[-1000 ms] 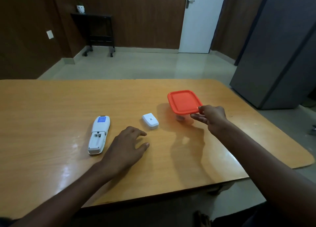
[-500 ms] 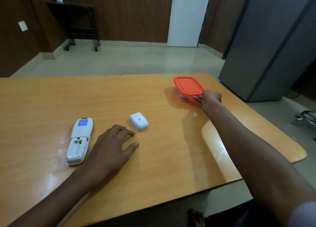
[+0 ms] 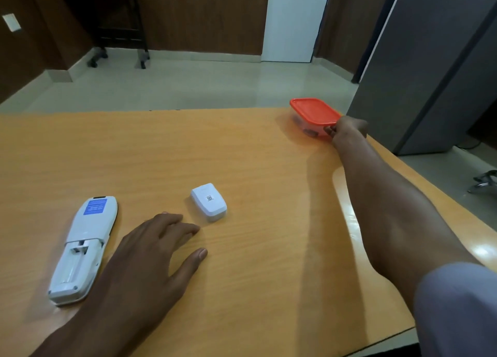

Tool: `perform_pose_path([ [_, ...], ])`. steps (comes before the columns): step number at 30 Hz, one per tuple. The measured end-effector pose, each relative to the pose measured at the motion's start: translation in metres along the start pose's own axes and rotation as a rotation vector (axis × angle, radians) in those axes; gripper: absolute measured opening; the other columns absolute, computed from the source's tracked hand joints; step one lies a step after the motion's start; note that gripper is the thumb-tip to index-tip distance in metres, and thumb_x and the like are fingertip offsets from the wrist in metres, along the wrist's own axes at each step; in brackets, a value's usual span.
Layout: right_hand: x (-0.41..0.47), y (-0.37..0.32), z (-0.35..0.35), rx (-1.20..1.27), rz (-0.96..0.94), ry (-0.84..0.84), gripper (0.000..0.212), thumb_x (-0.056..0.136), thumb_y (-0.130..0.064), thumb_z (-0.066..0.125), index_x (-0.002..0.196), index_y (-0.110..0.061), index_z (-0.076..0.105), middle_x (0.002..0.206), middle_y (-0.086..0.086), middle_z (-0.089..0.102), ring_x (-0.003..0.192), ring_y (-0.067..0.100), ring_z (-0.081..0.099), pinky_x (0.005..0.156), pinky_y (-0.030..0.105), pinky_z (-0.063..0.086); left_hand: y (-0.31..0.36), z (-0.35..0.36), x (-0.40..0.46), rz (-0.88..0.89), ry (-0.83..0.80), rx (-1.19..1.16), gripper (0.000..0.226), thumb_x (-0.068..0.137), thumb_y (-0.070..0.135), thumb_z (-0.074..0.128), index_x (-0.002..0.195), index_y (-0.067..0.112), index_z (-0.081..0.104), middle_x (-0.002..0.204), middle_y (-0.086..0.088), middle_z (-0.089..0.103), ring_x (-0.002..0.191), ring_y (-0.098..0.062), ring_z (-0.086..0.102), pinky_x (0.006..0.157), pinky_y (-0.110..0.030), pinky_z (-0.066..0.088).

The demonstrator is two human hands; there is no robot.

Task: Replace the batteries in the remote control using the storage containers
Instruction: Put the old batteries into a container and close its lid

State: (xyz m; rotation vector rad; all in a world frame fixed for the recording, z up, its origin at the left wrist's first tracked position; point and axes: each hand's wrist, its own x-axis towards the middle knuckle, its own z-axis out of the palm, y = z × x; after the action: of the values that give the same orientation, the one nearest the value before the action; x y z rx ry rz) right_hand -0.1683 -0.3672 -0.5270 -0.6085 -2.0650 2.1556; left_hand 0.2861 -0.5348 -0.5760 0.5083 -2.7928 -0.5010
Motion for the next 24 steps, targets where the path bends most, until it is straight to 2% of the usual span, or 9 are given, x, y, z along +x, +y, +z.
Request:
perform_pose_path([
  [3, 0.006, -0.002, 0.005, 0.008, -0.007, 0.002, 0.021, 0.096, 0.007, 0.042, 0.104, 0.002, 0.061, 0.090, 0.015, 0.068, 0.062, 0.021, 0.072, 0.063, 0.042, 0.065, -0.001, 0.000, -0.001, -0.003, -0.002, 0.004, 0.059, 0.084, 0.077, 0.033, 0.126, 0.045, 0.058, 0.135, 0.025, 0.046, 0.122, 0.006, 0.038, 0.097, -0.024, 0.036],
  [5, 0.009, -0.003, 0.007, 0.020, 0.003, 0.002, 0.022, 0.097, 0.007, 0.041, 0.103, 0.002, 0.061, 0.091, 0.015, 0.066, 0.064, 0.021, 0.071, 0.063, 0.040, 0.066, 0.001, 0.000, -0.002, -0.008, -0.002, 0.005, 0.058, 0.083, 0.075, 0.033, 0.125, 0.045, 0.059, 0.134, 0.025, 0.047, 0.124, 0.002, 0.044, 0.096, -0.025, 0.038],
  [8, 0.010, -0.001, 0.009, 0.006, 0.005, 0.026, 0.025, 0.098, 0.005, 0.038, 0.112, 0.001, 0.059, 0.084, 0.013, 0.062, 0.061, 0.020, 0.070, 0.062, 0.037, 0.066, 0.002, -0.001, -0.002, -0.012, -0.021, 0.021, 0.059, 0.083, 0.074, 0.033, 0.125, 0.043, 0.060, 0.135, 0.022, 0.049, 0.128, -0.003, 0.046, 0.098, -0.027, 0.039],
  [12, 0.006, 0.001, 0.008, -0.013, -0.009, 0.028, 0.028, 0.098, 0.001, 0.044, 0.122, 0.000, 0.058, 0.101, 0.014, 0.065, 0.065, 0.019, 0.071, 0.059, 0.033, 0.065, 0.003, -0.002, -0.003, -0.014, -0.027, 0.018, 0.054, 0.089, 0.073, 0.035, 0.127, 0.043, 0.059, 0.138, 0.021, 0.048, 0.133, -0.004, 0.042, 0.102, -0.029, 0.038],
  [16, -0.002, -0.002, 0.006, -0.037, -0.012, 0.015, 0.027, 0.101, -0.011, 0.049, 0.126, -0.005, 0.057, 0.103, 0.012, 0.065, 0.066, 0.018, 0.071, 0.059, 0.030, 0.065, 0.002, -0.002, -0.002, -0.004, -0.037, 0.025, 0.062, 0.084, 0.075, 0.029, 0.127, 0.043, 0.059, 0.138, 0.019, 0.050, 0.134, -0.005, 0.042, 0.102, -0.031, 0.040],
  [19, -0.001, -0.001, 0.006, -0.030, 0.000, 0.028, 0.028, 0.100, -0.019, 0.053, 0.125, -0.009, 0.058, 0.110, 0.009, 0.068, 0.079, 0.020, 0.073, 0.054, 0.028, 0.062, 0.001, -0.001, -0.001, -0.009, -0.040, 0.023, 0.064, 0.082, 0.076, 0.027, 0.128, 0.043, 0.058, 0.140, 0.019, 0.050, 0.136, -0.005, 0.041, 0.103, -0.031, 0.040],
  [23, -0.014, 0.004, 0.005, 0.000, 0.007, 0.039, 0.029, 0.098, -0.020, 0.053, 0.123, -0.007, 0.060, 0.118, 0.007, 0.068, 0.102, 0.022, 0.069, 0.084, 0.033, 0.062, 0.001, 0.000, 0.000, -0.001, -0.022, 0.026, 0.062, 0.083, 0.074, 0.029, 0.127, 0.042, 0.058, 0.137, 0.019, 0.050, 0.130, -0.003, 0.044, 0.098, -0.027, 0.038],
  [24, -0.017, 0.007, 0.006, -0.002, -0.002, 0.050, 0.031, 0.097, -0.020, 0.053, 0.124, -0.007, 0.060, 0.121, 0.007, 0.068, 0.105, 0.023, 0.068, 0.088, 0.035, 0.061, 0.001, 0.000, 0.000, 0.002, -0.017, 0.029, 0.061, 0.083, 0.073, 0.030, 0.126, 0.042, 0.059, 0.135, 0.019, 0.051, 0.127, -0.003, 0.045, 0.096, -0.025, 0.037],
])
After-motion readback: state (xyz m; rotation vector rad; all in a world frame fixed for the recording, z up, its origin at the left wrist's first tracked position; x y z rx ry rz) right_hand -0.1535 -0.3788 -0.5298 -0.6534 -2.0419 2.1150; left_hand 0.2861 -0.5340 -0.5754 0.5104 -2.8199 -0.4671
